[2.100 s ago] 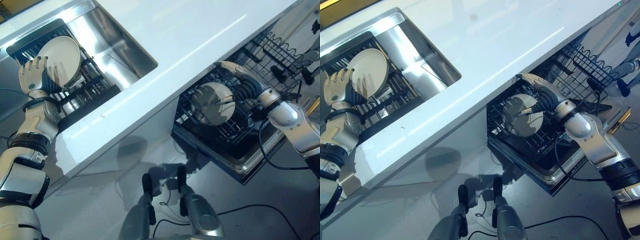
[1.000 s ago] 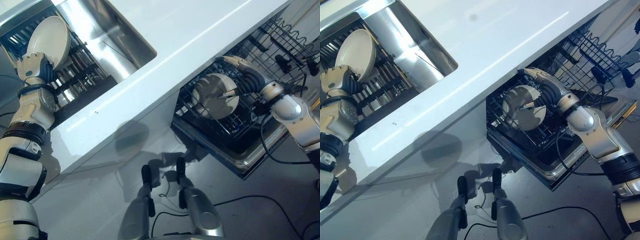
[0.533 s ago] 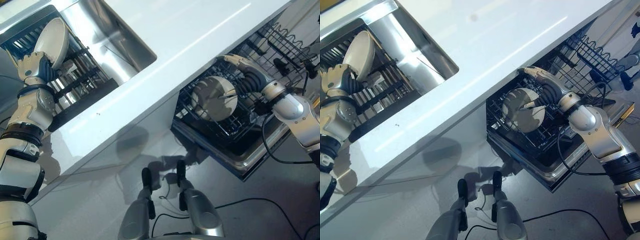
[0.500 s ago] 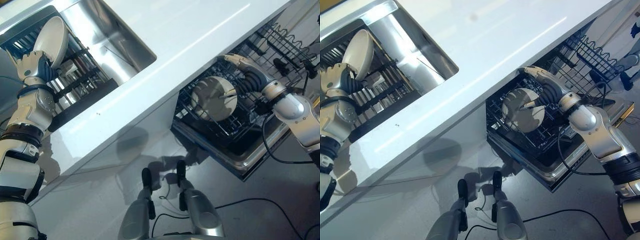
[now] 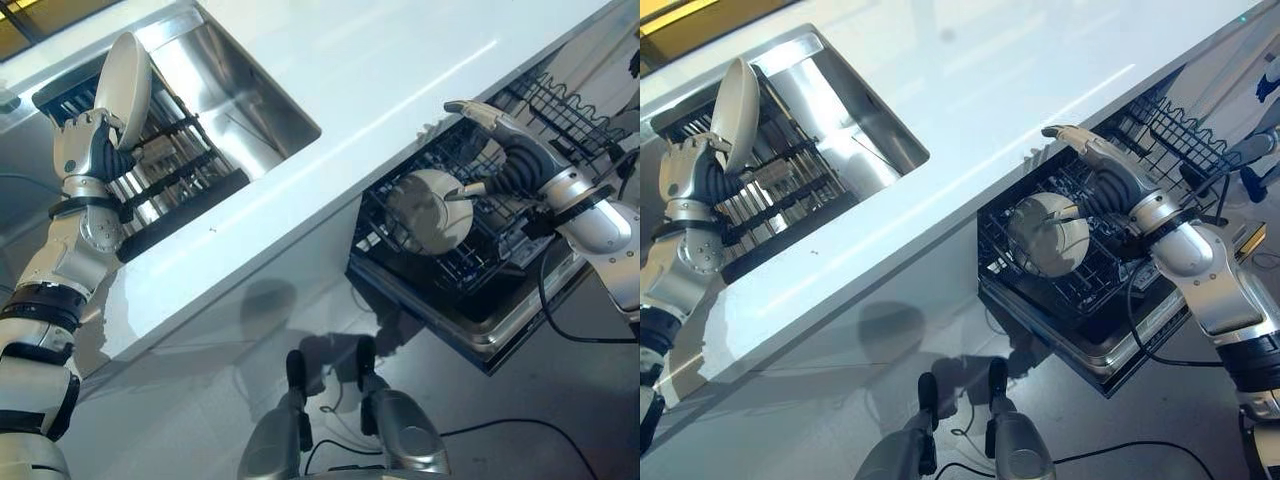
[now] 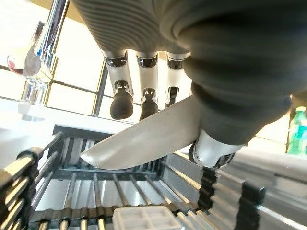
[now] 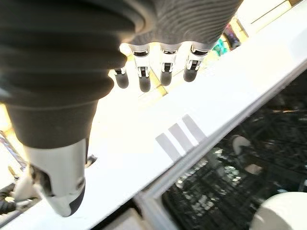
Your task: Pick up plates and place into dishwasher.
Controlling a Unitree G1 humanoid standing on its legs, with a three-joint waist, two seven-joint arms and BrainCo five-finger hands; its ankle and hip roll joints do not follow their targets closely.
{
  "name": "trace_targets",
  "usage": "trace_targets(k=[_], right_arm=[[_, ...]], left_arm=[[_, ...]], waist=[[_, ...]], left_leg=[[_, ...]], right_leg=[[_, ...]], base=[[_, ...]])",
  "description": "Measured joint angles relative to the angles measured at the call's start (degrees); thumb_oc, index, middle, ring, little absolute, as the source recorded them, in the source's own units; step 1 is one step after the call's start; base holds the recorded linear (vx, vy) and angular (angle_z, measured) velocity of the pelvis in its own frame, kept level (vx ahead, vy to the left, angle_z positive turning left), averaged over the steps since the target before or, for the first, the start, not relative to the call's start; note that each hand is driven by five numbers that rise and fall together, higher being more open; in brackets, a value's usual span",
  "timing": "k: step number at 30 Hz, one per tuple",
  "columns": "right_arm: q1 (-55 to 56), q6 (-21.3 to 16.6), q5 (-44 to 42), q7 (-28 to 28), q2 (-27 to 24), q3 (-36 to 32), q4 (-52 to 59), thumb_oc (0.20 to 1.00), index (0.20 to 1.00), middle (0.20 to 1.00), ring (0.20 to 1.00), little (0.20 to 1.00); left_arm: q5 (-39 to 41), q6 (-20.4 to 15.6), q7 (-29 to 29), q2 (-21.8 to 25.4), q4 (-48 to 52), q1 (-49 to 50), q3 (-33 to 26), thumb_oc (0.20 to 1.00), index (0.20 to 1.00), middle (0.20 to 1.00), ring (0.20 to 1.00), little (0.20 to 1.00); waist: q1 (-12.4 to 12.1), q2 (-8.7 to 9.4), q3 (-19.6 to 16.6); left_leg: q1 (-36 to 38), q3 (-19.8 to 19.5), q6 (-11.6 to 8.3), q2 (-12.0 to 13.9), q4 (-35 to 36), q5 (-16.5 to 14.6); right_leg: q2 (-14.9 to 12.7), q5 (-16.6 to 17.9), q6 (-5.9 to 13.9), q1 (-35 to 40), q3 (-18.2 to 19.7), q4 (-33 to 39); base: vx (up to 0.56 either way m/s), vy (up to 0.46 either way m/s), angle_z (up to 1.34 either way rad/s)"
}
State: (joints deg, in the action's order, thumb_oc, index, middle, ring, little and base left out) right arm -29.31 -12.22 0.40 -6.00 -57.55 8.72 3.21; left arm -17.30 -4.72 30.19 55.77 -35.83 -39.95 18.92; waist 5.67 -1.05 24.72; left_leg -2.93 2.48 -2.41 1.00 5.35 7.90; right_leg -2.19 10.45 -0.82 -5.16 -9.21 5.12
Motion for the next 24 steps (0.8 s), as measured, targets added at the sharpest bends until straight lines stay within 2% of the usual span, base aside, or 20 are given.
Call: trace_targets(k=[3,8,12,17,24], right_arm=[[0.3,-2.1,0.1,0.9,0.7,-0.1,0.9,1.0,1.0,1.0,1.0,1.0],[-0.3,-5.5,2.0,5.9,0.6,-0.1,1.0,1.0,1.0,1.0,1.0,1.0],[-1.3,-5.9,4.4,9.0,0.4,0.4,1.0,1.0,1.0,1.0,1.0,1.0],[-12.3,-5.4,6.3,12.3,-0.6,7.1,-1.5,1.0,1.0,1.0,1.0,1.0],[-19.5,-4.8,9.8,14.5,-1.6,14.1,-6.6,1.0,1.0,1.0,1.0,1.0]], left_arm=[[-0.6,-1.2,-0.1,0.0,2.1,2.3,0.0,0.2,0.2,0.2,0.2,0.2],[-4.5,-4.0,-2.2,0.6,8.2,5.1,0.1,0.2,0.2,0.2,0.2,0.2],[-4.5,-6.2,-6.2,1.0,11.5,5.3,0.2,0.2,0.2,0.2,0.2,0.2],[-4.4,-8.2,-12.2,2.3,14.2,3.8,3.9,0.2,0.2,0.2,0.2,0.2],[-4.2,-11.3,-20.0,3.5,19.1,1.2,9.6,0.2,0.2,0.2,0.2,0.2]], waist=[[-0.2,-0.54,-2.0],[-0.9,-0.58,-5.4],[-2.5,-0.59,-8.4],[-3.5,-0.51,-11.4],[-5.4,0.11,-15.2]], left_leg=[[0.6,-0.1,0.07,0.0,0.0,-0.2],[2.4,-1.1,-0.01,0.0,0.0,-0.5],[3.1,-1.3,-0.08,0.1,0.1,-0.6],[4.6,-1.8,0.0,0.1,0.1,-0.7],[5.5,-3.1,0.14,0.1,0.1,-0.7]], right_leg=[[0.0,0.0,-0.01,0.7,-0.2,0.0],[-0.1,-0.9,0.21,2.9,-0.9,0.0],[0.0,-1.3,0.16,3.7,-1.1,0.0],[0.0,-1.4,0.13,5.3,-1.7,0.0],[-0.1,-1.9,0.2,7.0,-3.0,0.0]], base=[[0.05,-0.053,0.03],[0.05,-0.066,0.1],[0.05,-0.096,0.02],[0.06,-0.091,0.05],[0.05,-0.07,0.12]])
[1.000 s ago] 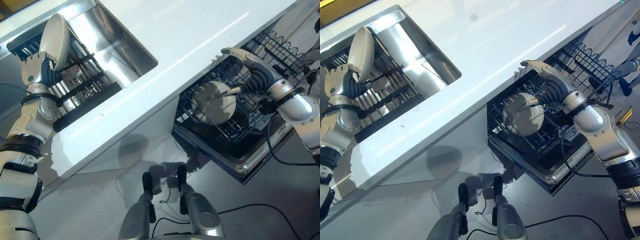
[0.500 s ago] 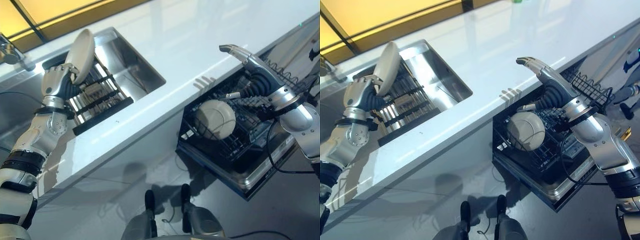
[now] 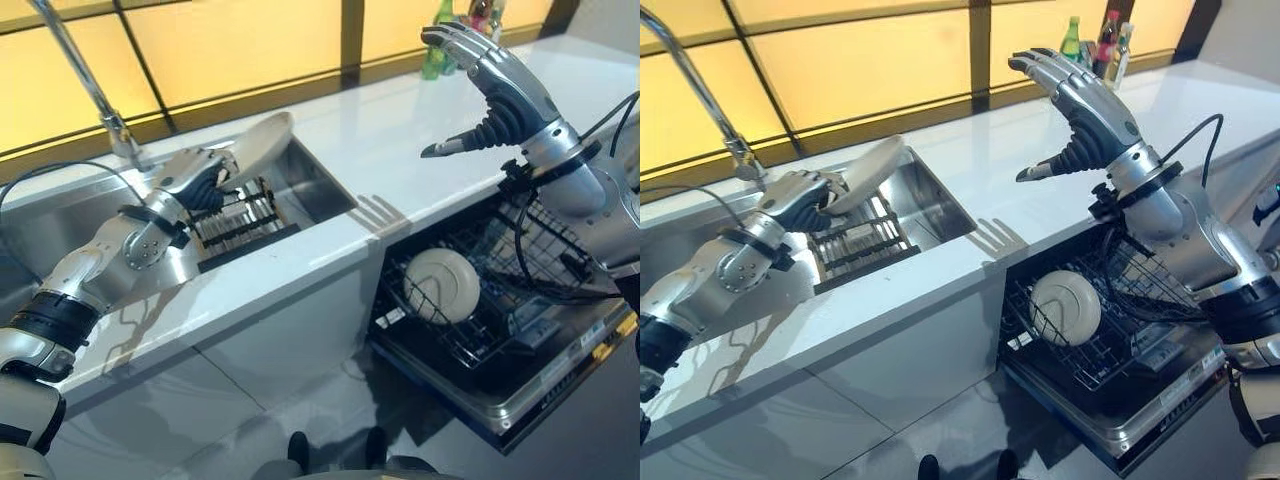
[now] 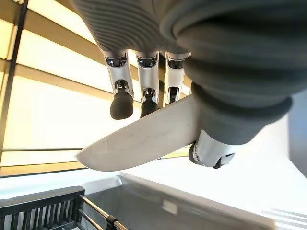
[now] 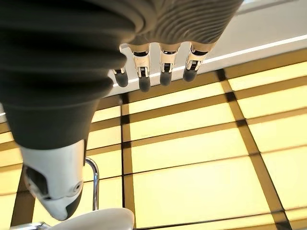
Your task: Pick up plates and place into dishwasher.
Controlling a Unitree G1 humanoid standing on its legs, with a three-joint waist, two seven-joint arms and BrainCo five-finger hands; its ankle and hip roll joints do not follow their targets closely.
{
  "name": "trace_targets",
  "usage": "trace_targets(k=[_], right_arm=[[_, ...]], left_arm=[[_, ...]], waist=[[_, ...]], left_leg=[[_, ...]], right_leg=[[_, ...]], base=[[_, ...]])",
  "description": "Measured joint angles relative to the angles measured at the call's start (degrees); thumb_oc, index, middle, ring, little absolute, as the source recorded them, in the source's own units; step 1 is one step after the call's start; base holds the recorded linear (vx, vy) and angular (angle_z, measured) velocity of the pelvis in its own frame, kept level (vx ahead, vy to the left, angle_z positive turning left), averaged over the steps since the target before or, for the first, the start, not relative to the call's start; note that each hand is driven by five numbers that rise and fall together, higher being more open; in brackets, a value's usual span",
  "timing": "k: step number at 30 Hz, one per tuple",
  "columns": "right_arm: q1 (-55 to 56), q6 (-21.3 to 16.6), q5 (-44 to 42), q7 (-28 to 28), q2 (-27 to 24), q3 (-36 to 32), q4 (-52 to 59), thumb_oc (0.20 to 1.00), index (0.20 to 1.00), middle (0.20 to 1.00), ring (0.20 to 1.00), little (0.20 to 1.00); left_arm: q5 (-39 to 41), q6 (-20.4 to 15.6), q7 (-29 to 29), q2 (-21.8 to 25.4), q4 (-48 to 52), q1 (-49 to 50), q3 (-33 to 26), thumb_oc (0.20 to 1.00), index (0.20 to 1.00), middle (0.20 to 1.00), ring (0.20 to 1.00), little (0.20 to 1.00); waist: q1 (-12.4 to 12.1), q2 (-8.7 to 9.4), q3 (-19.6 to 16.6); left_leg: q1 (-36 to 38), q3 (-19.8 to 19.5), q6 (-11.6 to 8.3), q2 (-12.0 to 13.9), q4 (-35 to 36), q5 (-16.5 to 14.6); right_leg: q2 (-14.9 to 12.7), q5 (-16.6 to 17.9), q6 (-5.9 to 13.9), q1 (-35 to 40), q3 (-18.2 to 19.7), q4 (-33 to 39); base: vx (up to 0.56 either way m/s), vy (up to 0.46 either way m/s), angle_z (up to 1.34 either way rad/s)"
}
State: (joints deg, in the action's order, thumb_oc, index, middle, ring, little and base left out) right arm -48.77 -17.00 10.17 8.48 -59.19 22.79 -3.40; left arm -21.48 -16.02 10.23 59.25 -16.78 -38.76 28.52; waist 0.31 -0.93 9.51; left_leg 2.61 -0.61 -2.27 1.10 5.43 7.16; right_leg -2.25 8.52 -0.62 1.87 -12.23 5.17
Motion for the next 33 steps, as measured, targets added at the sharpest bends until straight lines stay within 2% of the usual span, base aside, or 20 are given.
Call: trace_targets(k=[4,7,10,14,26,33], right_arm=[[-3.9,0.3,2.4,0.8,-0.1,5.0,-2.4,1.0,1.0,1.0,1.0,1.0],[-6.9,0.3,3.9,0.5,-0.2,7.9,-3.5,1.0,1.0,1.0,1.0,1.0],[-10.2,0.5,4.0,-1.2,-0.1,11.8,-4.6,1.0,1.0,1.0,1.0,1.0],[-12.0,0.9,4.0,-5.1,0.0,16.3,-4.9,1.0,1.0,1.0,1.0,1.0],[-12.0,2.2,4.1,-10.7,6.6,20.6,-8.3,1.0,1.0,1.0,1.0,1.0],[-11.9,3.3,4.1,-10.7,11.5,21.0,-11.6,1.0,1.0,1.0,1.0,1.0]], left_arm=[[1.0,-1.2,-4.0,0.6,0.3,-3.0,2.9,0.2,0.2,0.2,0.2,0.2],[2.7,-1.9,-7.0,1.1,1.0,-5.7,5.7,0.2,0.2,0.2,0.2,0.2],[4.6,-3.5,-9.3,2.4,2.7,-8.4,8.8,0.2,0.2,0.2,0.2,0.2],[6.3,-4.2,-11.6,2.4,6.6,-9.2,9.2,0.2,0.2,0.2,0.2,0.2],[7.5,-4.7,-13.8,0.1,10.7,-10.0,11.3,0.2,0.2,0.2,0.2,0.2],[9.4,-4.7,-15.4,-2.0,11.5,-9.9,11.4,0.2,0.2,0.2,0.2,0.2]], waist=[[-1.0,0.61,-2.4],[-1.2,0.74,-2.7],[-1.2,1.01,-3.3],[-1.3,1.41,-4.0],[-1.4,1.5,-6.2],[-1.6,1.24,-7.1]], left_leg=[[0.0,-0.3,-0.04,0.0,0.0,0.0],[0.9,-0.4,0.0,-0.1,0.0,0.0],[0.9,-0.9,0.02,-0.1,0.0,0.0],[1.6,-1.1,0.01,0.0,0.0,0.0],[1.8,-1.3,0.01,0.0,0.0,0.0],[1.8,-1.5,0.02,0.0,0.0,0.0]], right_leg=[[0.0,-0.1,-0.04,0.1,-0.3,0.0],[-0.1,-0.1,0.0,1.1,-0.5,0.0],[0.0,-0.2,-0.01,1.2,-0.7,0.1],[0.0,-0.3,-0.18,2.0,-0.8,0.0],[0.0,-0.3,-0.21,2.6,-0.9,0.1],[0.0,-0.4,-0.23,2.8,-1.0,0.1]], base=[[0.04,-0.042,0.04],[0.05,-0.034,0.03],[0.05,-0.021,0.06],[0.05,-0.008,0.03],[0.03,-0.003,0.0],[0.01,0.001,0.0]])
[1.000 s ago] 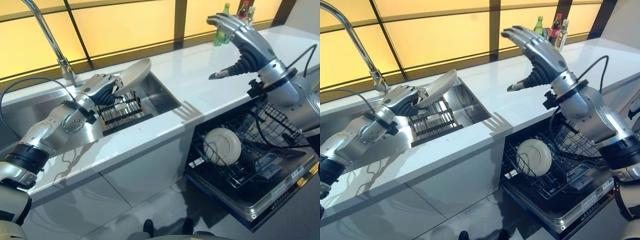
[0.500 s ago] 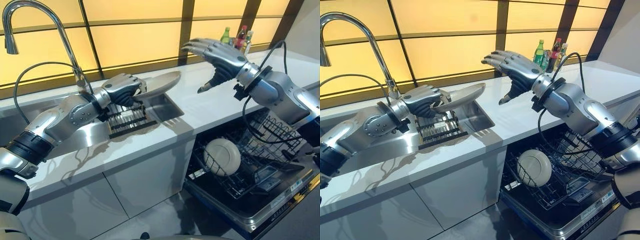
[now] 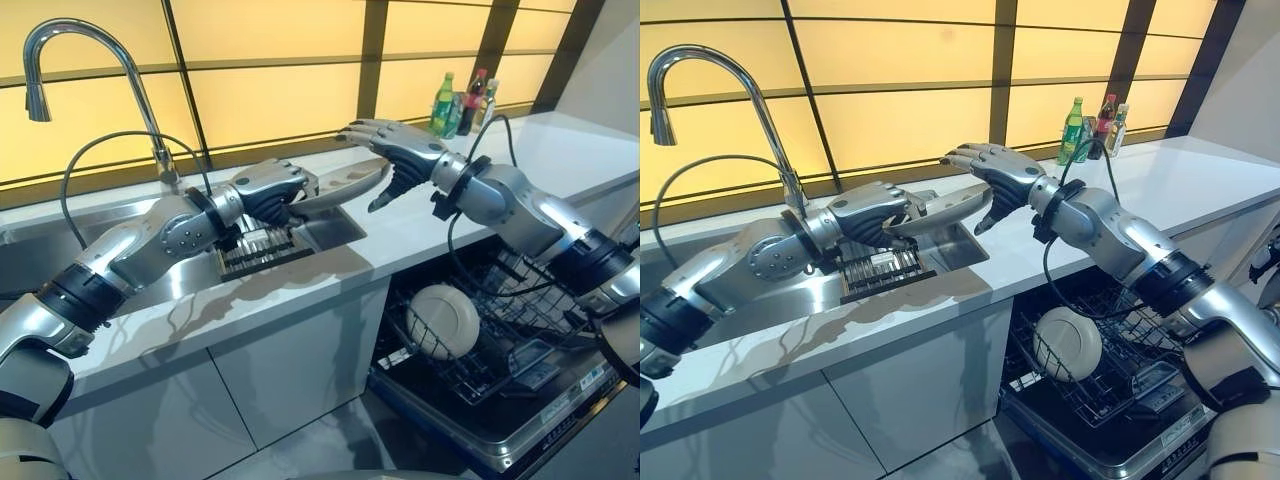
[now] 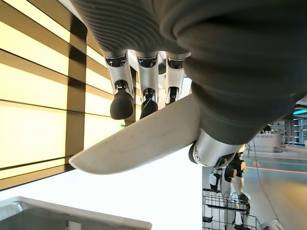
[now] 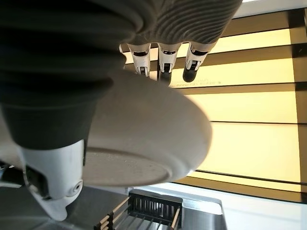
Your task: Pick up plates and place into dishwasher.
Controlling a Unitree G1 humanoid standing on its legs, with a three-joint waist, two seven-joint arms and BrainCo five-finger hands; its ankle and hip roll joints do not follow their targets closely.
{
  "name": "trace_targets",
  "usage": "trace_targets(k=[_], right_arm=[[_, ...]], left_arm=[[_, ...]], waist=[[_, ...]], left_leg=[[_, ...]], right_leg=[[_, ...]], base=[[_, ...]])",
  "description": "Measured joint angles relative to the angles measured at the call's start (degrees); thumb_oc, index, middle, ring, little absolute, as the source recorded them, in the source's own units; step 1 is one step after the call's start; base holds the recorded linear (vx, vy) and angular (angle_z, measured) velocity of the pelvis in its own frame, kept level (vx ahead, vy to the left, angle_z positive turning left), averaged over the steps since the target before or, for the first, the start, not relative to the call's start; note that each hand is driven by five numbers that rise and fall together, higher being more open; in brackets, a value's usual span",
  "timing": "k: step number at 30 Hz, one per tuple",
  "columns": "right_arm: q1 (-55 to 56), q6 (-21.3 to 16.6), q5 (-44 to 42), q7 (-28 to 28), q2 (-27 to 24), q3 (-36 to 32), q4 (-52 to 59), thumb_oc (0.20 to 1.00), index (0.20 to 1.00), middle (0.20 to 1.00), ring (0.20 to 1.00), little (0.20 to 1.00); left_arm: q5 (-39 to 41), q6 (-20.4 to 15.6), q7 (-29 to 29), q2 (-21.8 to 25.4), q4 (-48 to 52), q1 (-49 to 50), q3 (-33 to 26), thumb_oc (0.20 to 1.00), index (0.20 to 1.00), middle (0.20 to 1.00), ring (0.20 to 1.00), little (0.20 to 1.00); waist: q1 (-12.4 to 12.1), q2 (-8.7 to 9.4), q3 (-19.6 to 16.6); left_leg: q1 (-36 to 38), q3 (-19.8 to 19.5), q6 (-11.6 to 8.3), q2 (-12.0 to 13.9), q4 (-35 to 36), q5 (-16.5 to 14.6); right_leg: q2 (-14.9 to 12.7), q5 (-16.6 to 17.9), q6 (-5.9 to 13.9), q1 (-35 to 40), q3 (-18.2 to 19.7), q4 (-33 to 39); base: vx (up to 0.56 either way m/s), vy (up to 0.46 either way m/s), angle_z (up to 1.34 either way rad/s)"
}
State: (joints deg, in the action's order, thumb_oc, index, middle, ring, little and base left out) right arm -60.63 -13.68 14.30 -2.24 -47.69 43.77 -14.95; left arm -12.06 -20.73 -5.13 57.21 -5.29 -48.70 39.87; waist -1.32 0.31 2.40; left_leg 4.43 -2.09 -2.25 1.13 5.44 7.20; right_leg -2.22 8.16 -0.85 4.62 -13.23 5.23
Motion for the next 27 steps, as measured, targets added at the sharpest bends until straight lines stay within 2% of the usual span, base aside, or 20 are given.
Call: trace_targets(k=[3,4,5,25,26,27], right_arm=[[0.1,0.1,0.0,-0.3,0.2,0.0,0.0,1.0,1.0,1.0,1.0,1.0],[0.2,0.2,0.0,-0.6,0.2,0.0,0.0,0.818,0.818,0.818,0.818,0.818],[0.2,0.4,0.0,-0.9,0.2,0.0,0.0,0.2,0.2,0.2,0.2,0.2],[3.6,0.2,0.8,-3.1,-0.4,0.1,1.2,0.2,0.2,0.2,0.2,0.2],[3.7,0.2,0.8,-3.1,-0.4,0.1,1.2,0.2,0.2,0.2,0.2,0.2],[3.9,0.1,0.8,-3.0,-0.4,0.0,1.2,0.2,0.2,0.2,0.2,0.2]], left_arm=[[0.4,-0.2,-0.6,-0.6,0.8,0.1,0.0,0.2,0.2,0.2,0.2,0.2],[0.4,-0.2,-0.8,-0.7,1.1,0.2,0.0,0.2,0.2,0.2,0.2,0.2],[0.4,-0.2,-1.1,-0.8,1.4,0.2,0.0,0.2,0.2,0.2,0.2,0.2],[0.6,0.8,-2.4,0.3,1.7,0.2,-0.8,0.2,0.2,0.2,0.2,0.2],[0.6,0.8,-2.3,0.3,1.7,0.2,-0.8,0.416,0.416,0.416,0.416,0.416],[0.6,0.8,-2.2,0.3,1.7,0.3,-0.8,1.0,1.0,1.0,1.0,1.0]], waist=[[-1.1,-0.13,-0.1],[-1.1,-0.18,-0.1],[-1.2,-0.21,-0.1],[-1.2,-0.2,-0.5],[-1.2,-0.19,-0.5],[-1.2,-0.19,-0.5]], left_leg=[[0.0,-0.1,0.0,0.0,0.0,0.0],[0.0,-0.1,0.0,0.0,0.0,0.0],[0.0,-0.1,0.0,0.0,0.0,0.0],[0.5,-0.4,-0.03,0.0,0.0,0.0],[0.6,-0.3,-0.03,0.0,0.0,0.0],[0.8,-0.3,-0.03,0.0,0.0,0.0]], right_leg=[[0.0,0.0,0.0,0.0,0.0,0.0],[0.0,0.0,-0.01,0.1,-0.1,0.0],[0.0,0.0,-0.01,0.1,-0.1,0.0],[0.0,0.0,-0.01,0.2,-0.4,0.1],[0.0,0.0,-0.01,0.3,-0.3,0.1],[0.0,0.0,-0.02,0.5,-0.3,0.1]], base=[[0.0,0.0,0.0],[0.0,0.0,0.0],[0.0,0.0,0.0],[0.0,0.0,0.0],[0.0,0.0,0.0],[0.0,0.0,0.0]])
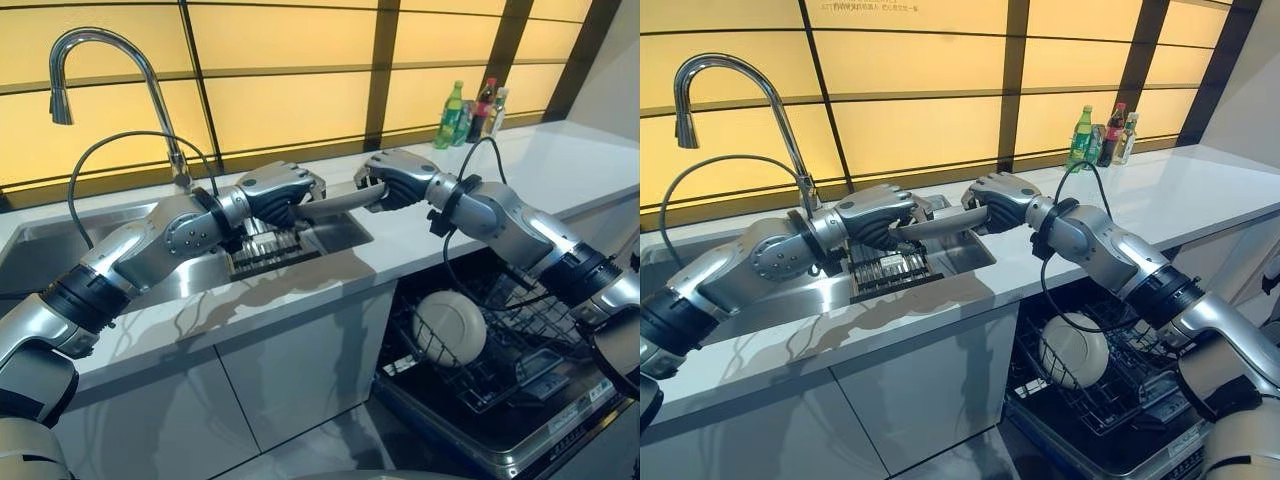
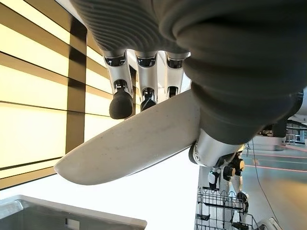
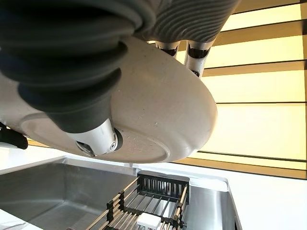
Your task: Pick up plates and place into dishwasher.
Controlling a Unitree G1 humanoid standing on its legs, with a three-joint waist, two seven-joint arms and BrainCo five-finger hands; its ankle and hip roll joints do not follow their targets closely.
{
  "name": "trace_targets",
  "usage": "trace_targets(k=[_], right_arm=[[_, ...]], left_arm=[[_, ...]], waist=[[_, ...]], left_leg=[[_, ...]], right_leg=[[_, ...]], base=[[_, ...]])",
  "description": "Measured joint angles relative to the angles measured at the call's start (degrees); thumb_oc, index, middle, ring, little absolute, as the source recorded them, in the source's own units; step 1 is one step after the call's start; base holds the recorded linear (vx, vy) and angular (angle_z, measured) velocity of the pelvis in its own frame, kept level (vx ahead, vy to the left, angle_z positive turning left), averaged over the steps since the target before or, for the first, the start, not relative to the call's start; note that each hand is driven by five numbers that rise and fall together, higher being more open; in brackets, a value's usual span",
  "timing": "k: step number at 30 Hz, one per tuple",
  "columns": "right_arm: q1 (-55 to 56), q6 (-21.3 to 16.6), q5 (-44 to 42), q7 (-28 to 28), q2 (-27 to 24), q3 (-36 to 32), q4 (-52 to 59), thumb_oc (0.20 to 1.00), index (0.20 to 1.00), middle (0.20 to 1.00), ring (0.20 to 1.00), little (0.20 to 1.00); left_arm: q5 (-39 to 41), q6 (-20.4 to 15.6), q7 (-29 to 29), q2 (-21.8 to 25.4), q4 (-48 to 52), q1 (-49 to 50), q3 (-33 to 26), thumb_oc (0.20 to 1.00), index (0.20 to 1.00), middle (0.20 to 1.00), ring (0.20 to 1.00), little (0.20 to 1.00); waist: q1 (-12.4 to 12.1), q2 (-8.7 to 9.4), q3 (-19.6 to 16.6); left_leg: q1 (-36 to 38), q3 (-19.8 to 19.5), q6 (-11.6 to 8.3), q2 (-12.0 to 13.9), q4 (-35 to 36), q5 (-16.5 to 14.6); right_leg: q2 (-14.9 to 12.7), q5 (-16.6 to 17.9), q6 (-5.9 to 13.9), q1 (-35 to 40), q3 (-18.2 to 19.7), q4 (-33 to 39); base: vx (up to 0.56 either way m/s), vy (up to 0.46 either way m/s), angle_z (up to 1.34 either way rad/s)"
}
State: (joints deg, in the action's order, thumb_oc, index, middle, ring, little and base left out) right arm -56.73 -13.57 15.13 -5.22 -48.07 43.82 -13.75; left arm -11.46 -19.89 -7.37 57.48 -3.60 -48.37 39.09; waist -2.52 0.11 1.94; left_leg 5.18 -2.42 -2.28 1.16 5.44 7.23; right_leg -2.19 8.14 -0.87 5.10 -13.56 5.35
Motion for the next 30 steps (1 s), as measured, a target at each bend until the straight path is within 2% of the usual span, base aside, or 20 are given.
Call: trace_targets(k=[5,10,14,18,20,22,26,30], right_arm=[[5.5,-0.3,0.1,1.6,-2.1,-3.3,0.3,0.2,0.2,0.2,0.2,0.2],[12.2,-1.7,0.4,2.1,-5.1,-9.8,2.9,0.2,0.2,0.2,0.2,0.2],[20.2,-1.3,0.7,2.3,-9.4,-18.0,1.2,0.2,0.2,0.2,0.2,0.2],[25.0,-1.1,0.7,2.4,-11.3,-23.1,-0.1,0.2,0.2,0.2,0.2,0.2],[28.1,-1.1,0.4,3.0,-11.3,-26.3,-0.1,0.2,0.2,0.2,0.2,0.2],[31.1,-1.0,-0.3,3.2,-11.3,-28.9,-0.3,0.2,0.2,0.2,0.2,0.2],[38.0,-0.4,-3.2,3.2,-11.3,-34.7,-0.6,0.2,0.2,0.2,0.2,0.2],[40.1,1.9,-5.6,3.1,-11.3,-35.7,-3.6,0.2,0.2,0.2,0.2,0.2]], left_arm=[[0.0,-0.5,1.6,-0.1,0.9,4.0,-4.9,1.0,1.0,1.0,1.0,1.0],[-0.2,-2.3,7.6,-0.1,2.1,10.9,-9.7,1.0,1.0,1.0,1.0,1.0],[-0.1,-1.5,12.7,0.1,-1.5,14.9,-16.3,1.0,1.0,1.0,1.0,1.0],[-0.1,-0.4,15.6,1.5,-6.2,17.3,-20.7,1.0,1.0,1.0,1.0,1.0],[0.4,0.5,15.9,1.8,-7.2,18.7,-21.7,1.0,1.0,1.0,1.0,1.0],[2.3,0.7,15.8,1.8,-7.8,21.0,-23.4,1.0,1.0,1.0,1.0,1.0],[7.7,1.7,13.5,1.3,-8.3,25.1,-26.3,1.0,1.0,1.0,1.0,1.0],[13.9,2.2,11.3,-0.4,-8.0,28.3,-29.2,1.0,1.0,1.0,1.0,1.0]], waist=[[0.0,0.07,0.1],[0.4,0.26,0.3],[0.3,0.86,1.3],[2.0,1.31,3.4],[2.0,1.27,3.5],[3.1,1.23,4.0],[3.7,1.02,5.2],[4.5,1.24,6.8]], left_leg=[[0.1,0.2,0.0,0.0,0.0,0.0],[0.0,1.0,0.01,0.1,0.0,0.0],[-0.1,2.3,-0.01,0.1,0.0,0.0],[0.0,2.8,0.0,0.0,0.0,0.0],[-0.8,3.8,0.04,0.1,0.0,-0.1],[-0.9,4.1,0.04,0.1,0.0,-0.1],[-0.8,4.7,-0.08,0.3,0.0,-0.2],[-2.0,4.9,-0.12,0.5,0.0,-0.2]], right_leg=[[0.0,0.0,-0.04,0.0,0.3,0.0],[0.1,-0.1,-0.18,-0.7,1.3,0.1],[0.1,0.0,0.0,-1.5,2.4,0.1],[0.2,0.2,0.28,-2.0,3.7,0.1],[0.2,0.5,0.76,-2.9,4.1,0.1],[0.1,0.7,0.96,-3.2,4.5,0.1],[0.4,0.8,1.08,-3.4,5.1,0.1],[0.6,0.7,1.07,-4.9,5.2,0.1]], base=[[0.0,-0.001,-0.01],[0.0,-0.014,-0.11],[0.0,-0.024,-0.14],[-0.01,-0.018,-0.15],[-0.01,-0.019,-0.29],[-0.01,-0.03,-0.1],[-0.03,-0.035,-0.1],[-0.15,-0.047,-0.06]])
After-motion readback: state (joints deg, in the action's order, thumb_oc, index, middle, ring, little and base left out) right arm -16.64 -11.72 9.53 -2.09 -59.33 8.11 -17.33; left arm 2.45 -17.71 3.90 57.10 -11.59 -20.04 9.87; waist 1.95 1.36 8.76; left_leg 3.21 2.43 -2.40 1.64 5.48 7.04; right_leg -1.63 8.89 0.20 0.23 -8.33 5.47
